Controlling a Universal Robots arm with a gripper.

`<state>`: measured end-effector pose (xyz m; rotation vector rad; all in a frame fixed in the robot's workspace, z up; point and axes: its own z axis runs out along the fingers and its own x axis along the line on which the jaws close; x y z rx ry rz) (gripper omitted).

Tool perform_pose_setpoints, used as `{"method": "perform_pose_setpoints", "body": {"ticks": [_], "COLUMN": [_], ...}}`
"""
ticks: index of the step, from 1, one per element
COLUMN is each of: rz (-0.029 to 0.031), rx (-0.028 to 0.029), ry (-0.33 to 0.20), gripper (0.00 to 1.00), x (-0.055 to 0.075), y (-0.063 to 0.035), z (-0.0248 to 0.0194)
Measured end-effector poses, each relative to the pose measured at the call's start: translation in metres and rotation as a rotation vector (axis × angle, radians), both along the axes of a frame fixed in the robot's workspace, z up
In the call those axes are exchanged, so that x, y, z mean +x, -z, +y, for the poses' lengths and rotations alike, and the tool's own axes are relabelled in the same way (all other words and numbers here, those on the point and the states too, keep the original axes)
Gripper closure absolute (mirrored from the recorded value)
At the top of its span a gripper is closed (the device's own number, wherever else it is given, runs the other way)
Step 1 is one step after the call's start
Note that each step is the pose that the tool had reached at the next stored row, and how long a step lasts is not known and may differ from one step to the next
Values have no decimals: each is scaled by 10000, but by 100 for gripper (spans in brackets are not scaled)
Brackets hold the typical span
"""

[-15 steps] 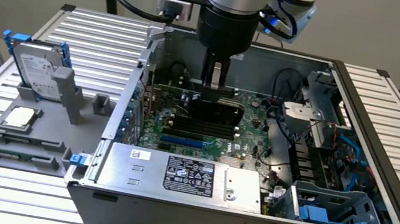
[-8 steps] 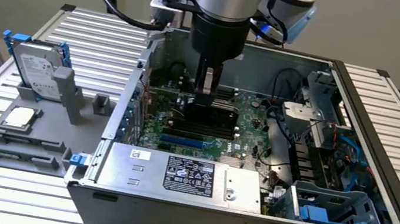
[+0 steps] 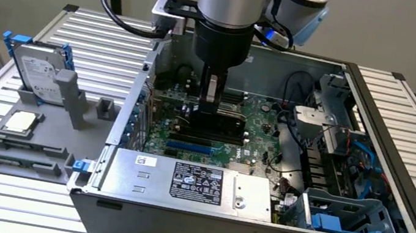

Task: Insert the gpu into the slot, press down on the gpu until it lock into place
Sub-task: 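Insert the gpu into the slot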

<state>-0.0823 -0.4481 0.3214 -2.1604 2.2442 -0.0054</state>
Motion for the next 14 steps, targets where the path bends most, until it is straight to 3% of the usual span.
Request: {"method": "perform_pose_setpoints", "body": {"ticks": [7, 14], "rz": [-12, 13], "rx": [5, 3], "ry": [22, 153], "gripper": [74, 74], "x": [-3, -12], "y": [23, 137], "z": [0, 0]}}
